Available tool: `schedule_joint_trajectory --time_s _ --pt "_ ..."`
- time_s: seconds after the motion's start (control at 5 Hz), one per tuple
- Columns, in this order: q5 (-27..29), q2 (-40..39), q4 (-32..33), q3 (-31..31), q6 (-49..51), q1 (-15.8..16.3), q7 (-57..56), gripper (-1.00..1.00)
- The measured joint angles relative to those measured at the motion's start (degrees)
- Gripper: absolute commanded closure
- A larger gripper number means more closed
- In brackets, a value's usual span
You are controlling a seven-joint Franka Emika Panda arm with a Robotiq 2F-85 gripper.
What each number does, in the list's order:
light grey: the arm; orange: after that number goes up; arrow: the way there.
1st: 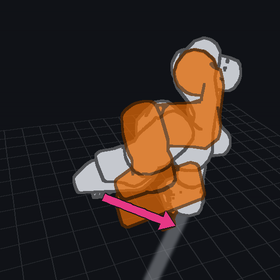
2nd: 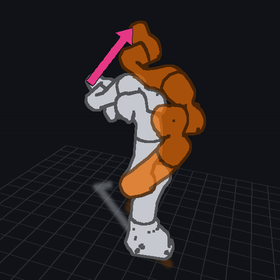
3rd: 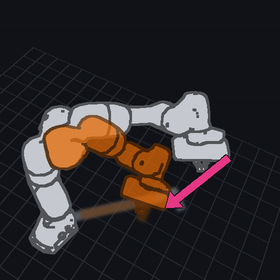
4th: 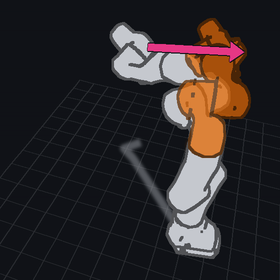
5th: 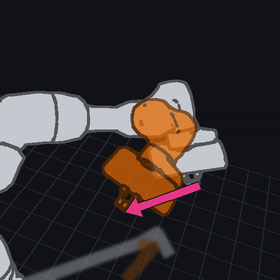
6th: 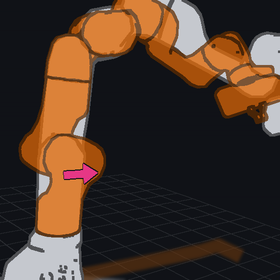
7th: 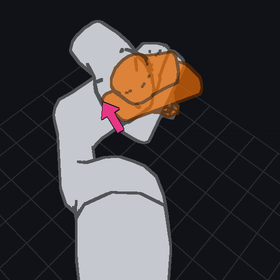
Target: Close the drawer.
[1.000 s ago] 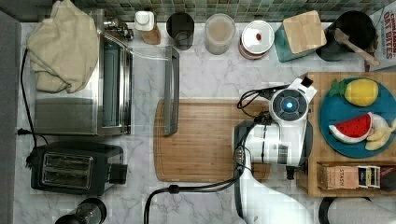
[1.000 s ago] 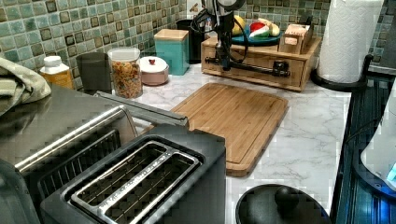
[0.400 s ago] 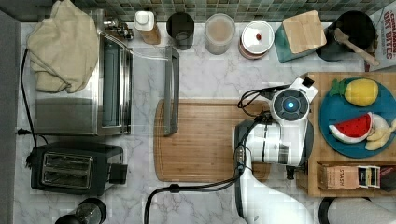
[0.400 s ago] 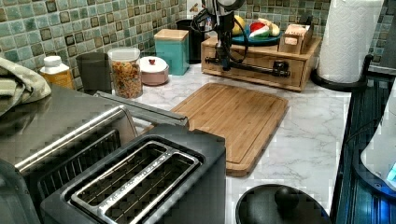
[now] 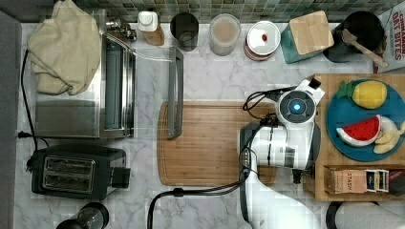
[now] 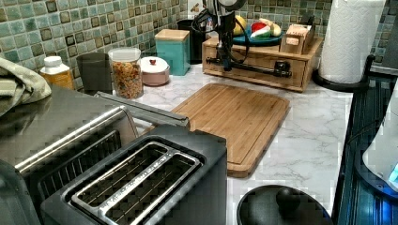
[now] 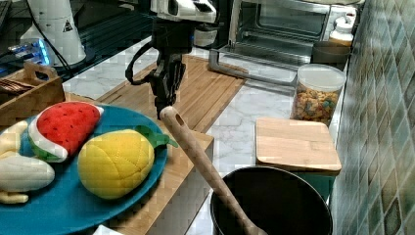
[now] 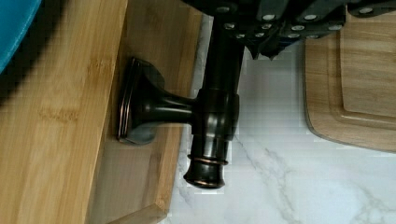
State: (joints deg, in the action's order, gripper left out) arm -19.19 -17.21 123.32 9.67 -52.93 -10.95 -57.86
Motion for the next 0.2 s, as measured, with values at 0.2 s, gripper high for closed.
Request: schedule_joint_trajectory --time_s 0.2 --pt "0.04 -0.15 -0.11 0.13 0.0 0.09 0.0 1.0"
